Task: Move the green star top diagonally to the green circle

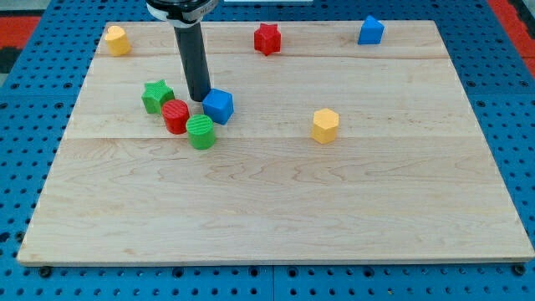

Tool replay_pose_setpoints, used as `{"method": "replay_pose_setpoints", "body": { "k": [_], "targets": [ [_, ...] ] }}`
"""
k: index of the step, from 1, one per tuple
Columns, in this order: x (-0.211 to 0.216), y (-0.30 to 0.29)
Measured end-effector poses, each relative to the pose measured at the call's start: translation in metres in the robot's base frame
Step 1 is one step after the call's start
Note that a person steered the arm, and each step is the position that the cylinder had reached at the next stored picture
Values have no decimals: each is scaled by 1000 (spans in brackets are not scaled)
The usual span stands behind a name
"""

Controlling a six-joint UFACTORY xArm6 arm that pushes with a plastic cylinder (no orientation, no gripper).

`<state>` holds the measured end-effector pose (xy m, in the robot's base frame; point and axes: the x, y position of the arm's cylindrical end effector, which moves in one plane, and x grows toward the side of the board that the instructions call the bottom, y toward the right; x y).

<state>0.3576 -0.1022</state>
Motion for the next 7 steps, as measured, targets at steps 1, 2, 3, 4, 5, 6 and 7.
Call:
{"method": "replay_pose_setpoints", "body": {
  "k": [1, 2, 3, 4, 5, 6, 7],
  "targets": [
    [-29, -18],
    [-2, -58],
    [-5, -86],
    [-5, -89],
    [0, -103],
    [29, -97],
    [48, -105]
  ]
}}
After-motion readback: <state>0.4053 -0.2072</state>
